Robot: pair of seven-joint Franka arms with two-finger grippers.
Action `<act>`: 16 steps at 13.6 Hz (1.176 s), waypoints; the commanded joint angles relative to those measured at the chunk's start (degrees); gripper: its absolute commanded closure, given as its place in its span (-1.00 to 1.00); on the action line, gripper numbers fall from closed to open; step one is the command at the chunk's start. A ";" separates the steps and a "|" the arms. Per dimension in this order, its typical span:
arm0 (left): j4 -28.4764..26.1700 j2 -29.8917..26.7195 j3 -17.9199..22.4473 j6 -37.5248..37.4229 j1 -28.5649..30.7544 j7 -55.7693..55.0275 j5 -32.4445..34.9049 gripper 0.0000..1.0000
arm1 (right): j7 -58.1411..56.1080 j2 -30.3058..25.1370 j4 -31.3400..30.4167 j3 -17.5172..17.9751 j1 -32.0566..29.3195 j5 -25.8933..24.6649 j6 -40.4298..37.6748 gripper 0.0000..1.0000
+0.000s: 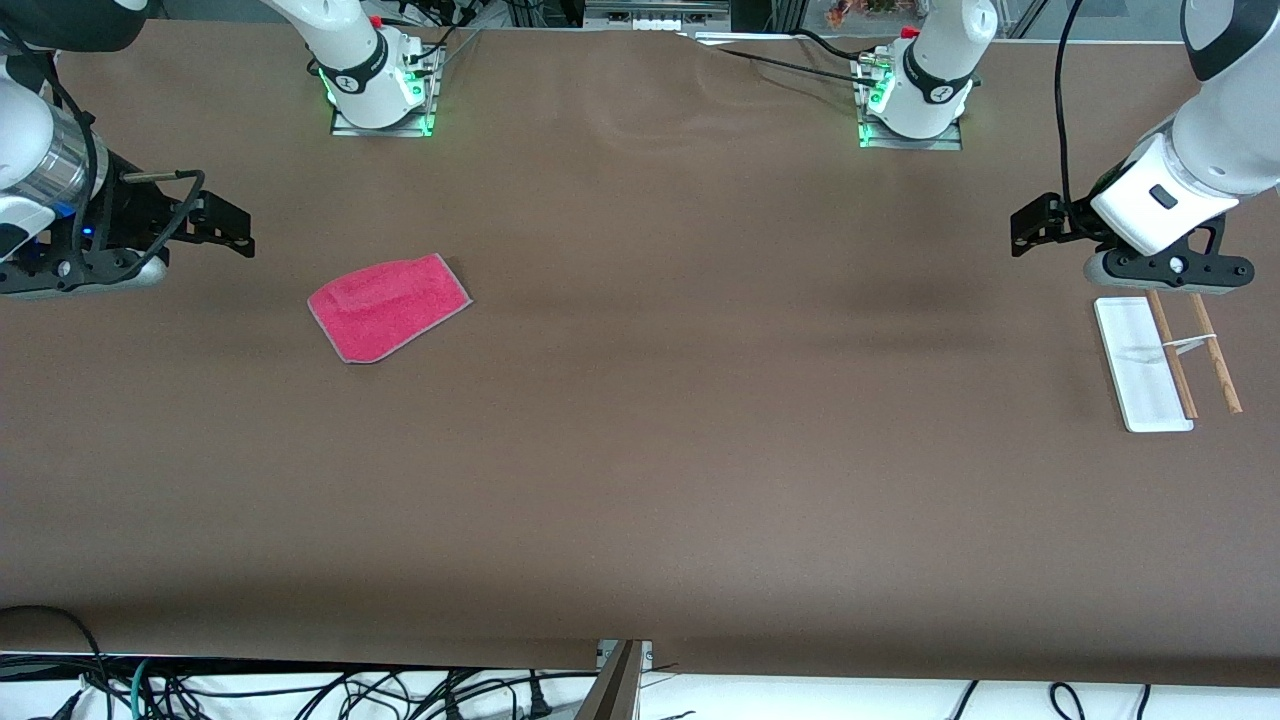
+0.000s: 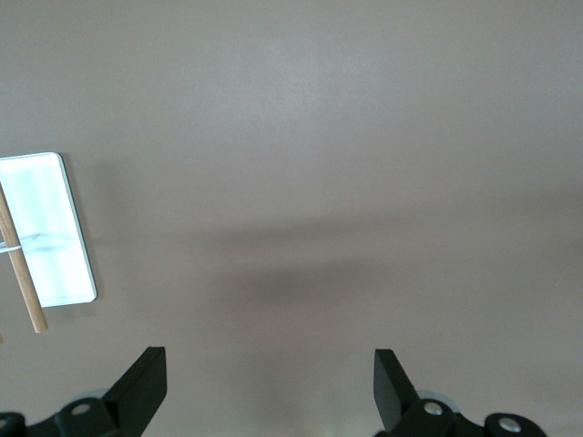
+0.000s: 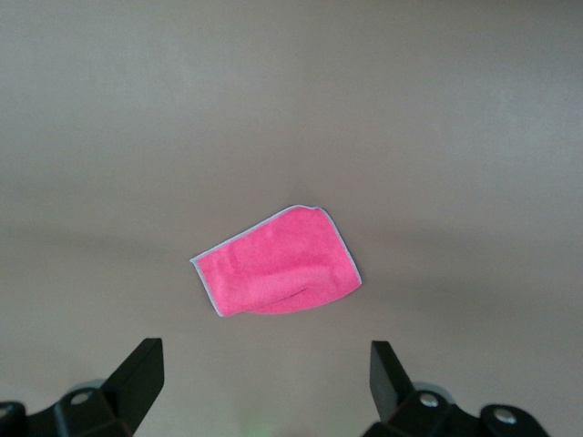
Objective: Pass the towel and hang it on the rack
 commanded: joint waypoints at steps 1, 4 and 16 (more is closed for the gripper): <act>0.97 -0.24 -0.28 -1.25 0.07 -0.45 1.33 -1.00 | -0.80 -1.28 -1.33 0.81 -0.81 -0.66 -0.11 -1.00; 0.97 -0.24 -0.36 -1.25 -0.02 -0.54 1.33 -1.00 | -0.80 -2.76 -1.86 0.81 -0.81 -0.57 -0.29 -1.00; 1.06 -0.24 -0.36 -1.25 -0.20 -0.71 1.33 -1.00 | -10.27 -5.86 -14.95 1.25 -0.73 -0.48 9.63 -1.00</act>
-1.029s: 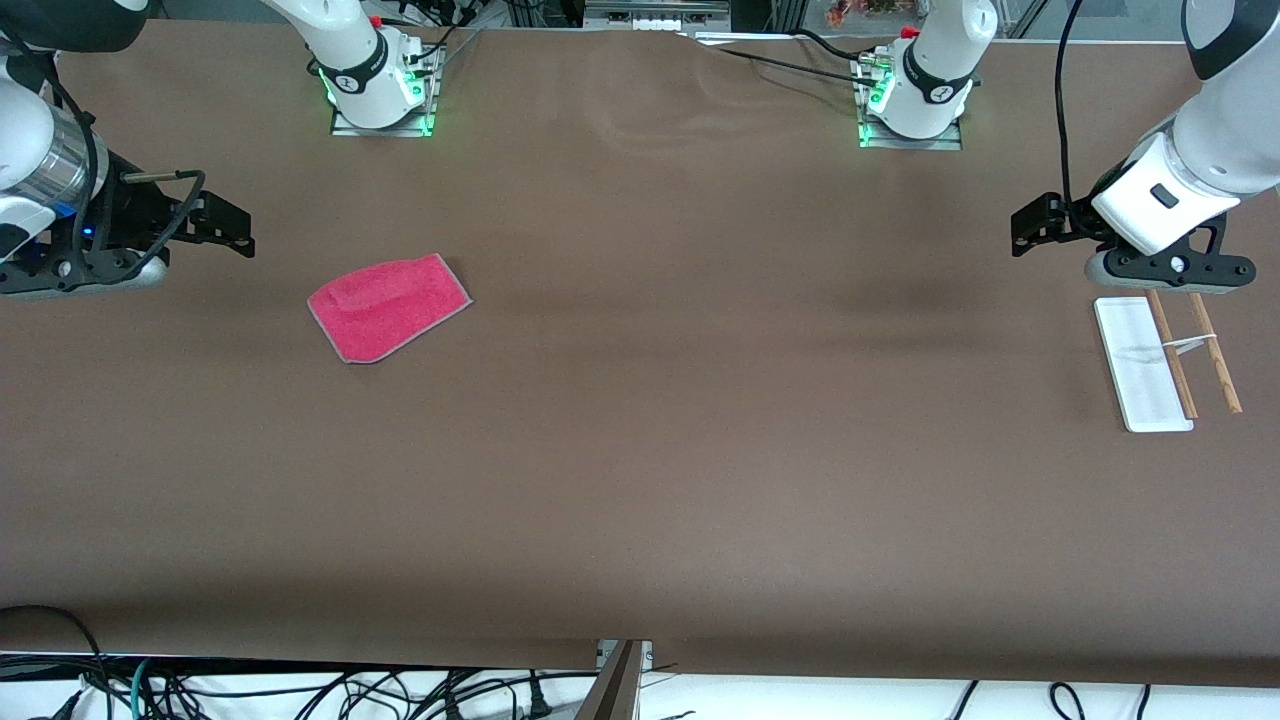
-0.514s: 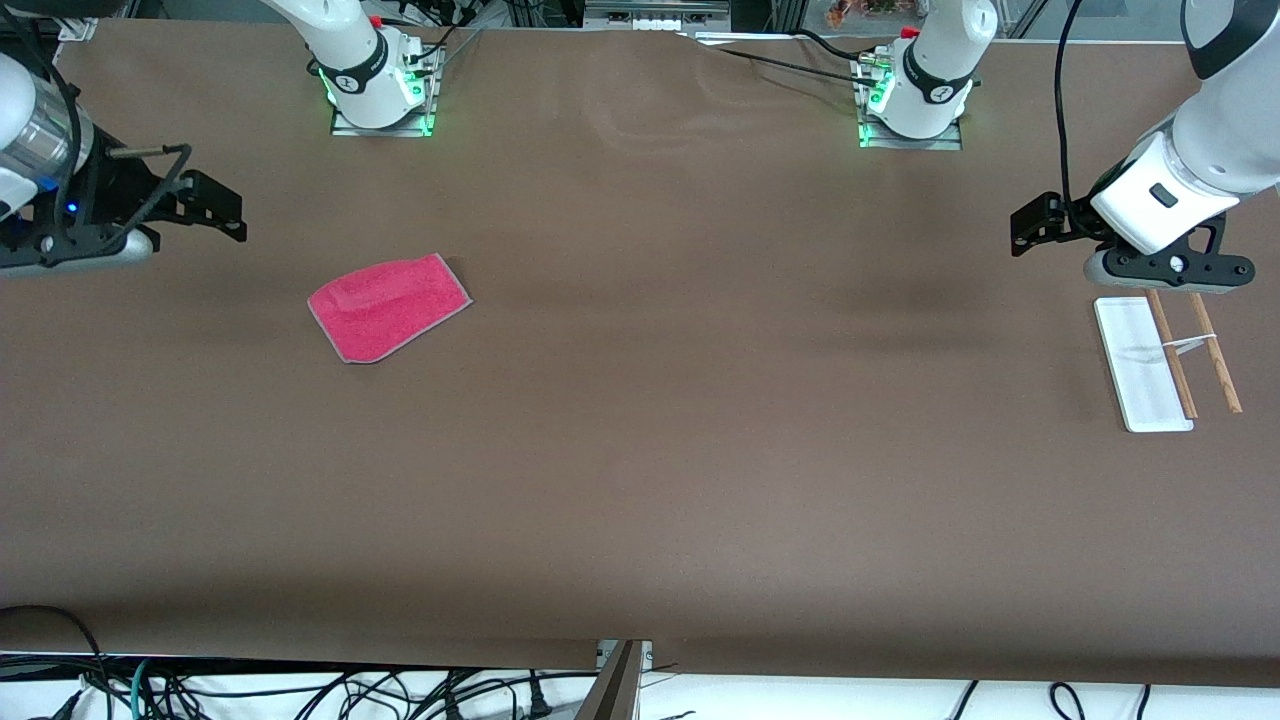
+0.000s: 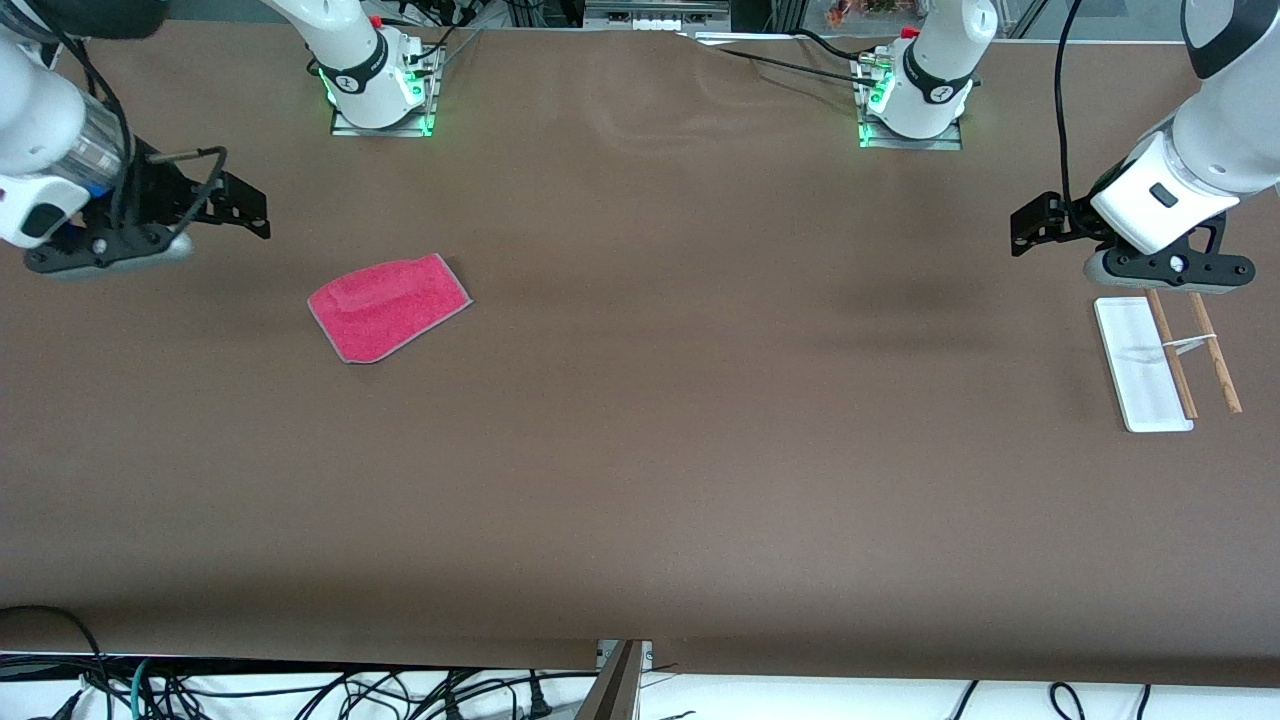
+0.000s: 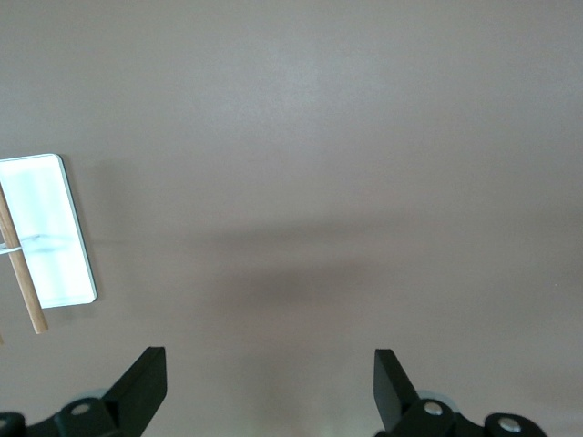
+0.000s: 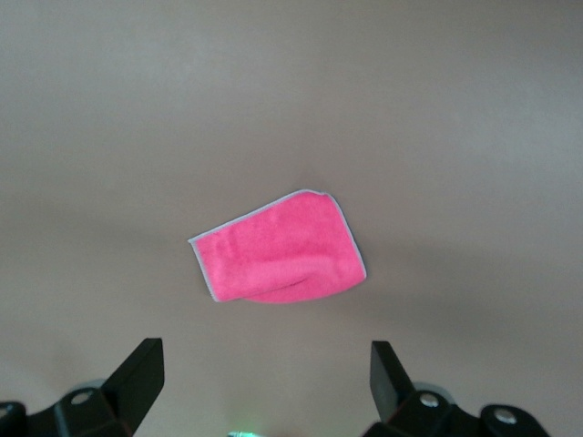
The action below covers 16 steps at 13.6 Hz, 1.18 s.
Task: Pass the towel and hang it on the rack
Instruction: 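Lower the right gripper onto the pink towel edge and grasp it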
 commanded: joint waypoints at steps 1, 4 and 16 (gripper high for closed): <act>0.94 -0.23 -0.20 -1.22 -0.06 -0.45 1.33 -1.00 | -6.85 0.82 -3.63 0.72 -0.73 -0.66 4.18 -1.00; 0.94 -0.23 -0.11 -1.22 0.20 -0.10 1.33 -1.00 | -15.55 5.47 -5.39 0.64 -0.73 -1.27 9.45 -1.00; 0.94 -0.23 -0.19 -1.13 0.20 -0.01 1.33 -1.00 | -38.68 21.82 -26.75 -0.33 -1.69 -1.72 56.28 -1.00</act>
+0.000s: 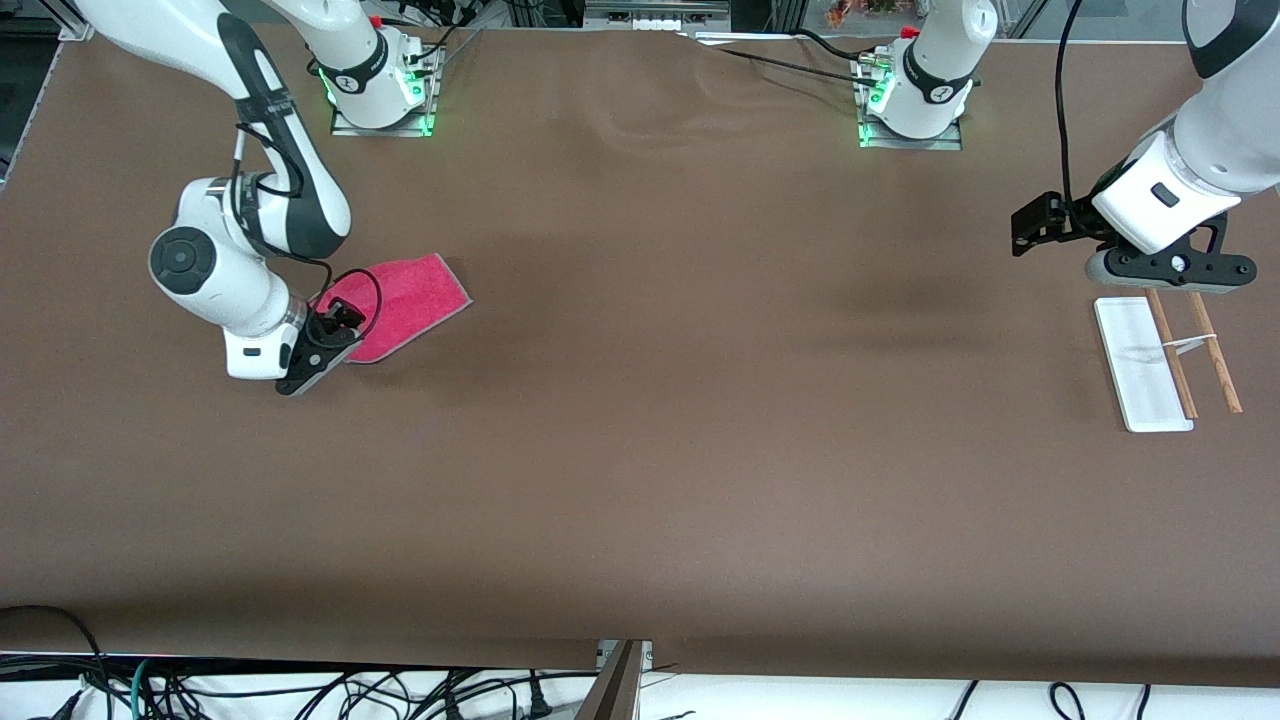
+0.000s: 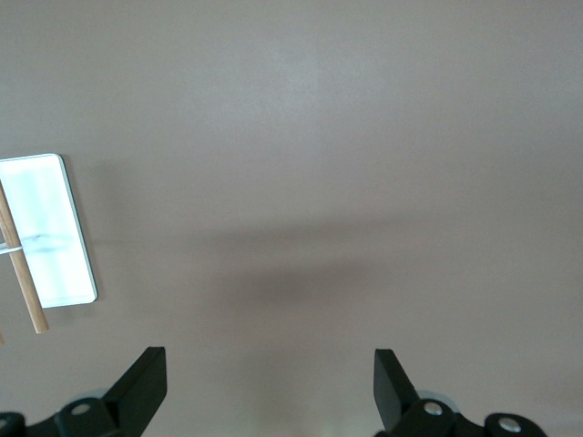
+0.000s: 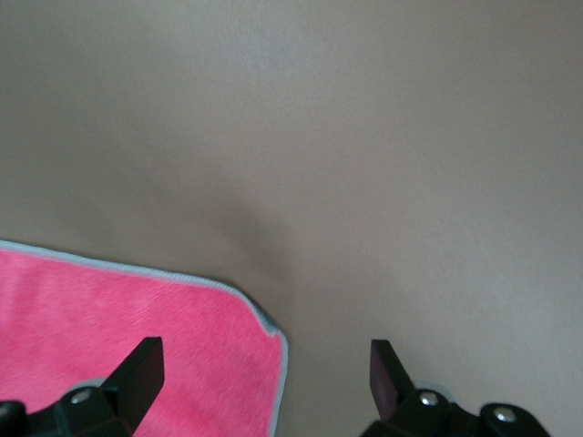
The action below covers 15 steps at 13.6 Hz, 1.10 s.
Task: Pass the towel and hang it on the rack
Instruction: 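Lower the right gripper onto the pink towel edge and grasp it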
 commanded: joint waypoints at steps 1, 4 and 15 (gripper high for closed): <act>0.89 -0.22 -0.22 -1.09 0.06 -0.01 1.33 -1.00 | -3.57 3.01 -2.16 0.17 -1.01 -0.48 7.58 -1.00; 0.89 -0.22 -0.22 -1.17 0.06 -0.01 1.33 -1.00 | -3.84 4.94 -2.42 0.17 -1.63 -0.39 9.96 -1.00; 0.89 -0.31 -0.31 -1.17 0.06 -0.10 1.33 -1.00 | -2.70 6.44 -3.21 0.34 -1.89 3.47 10.06 0.52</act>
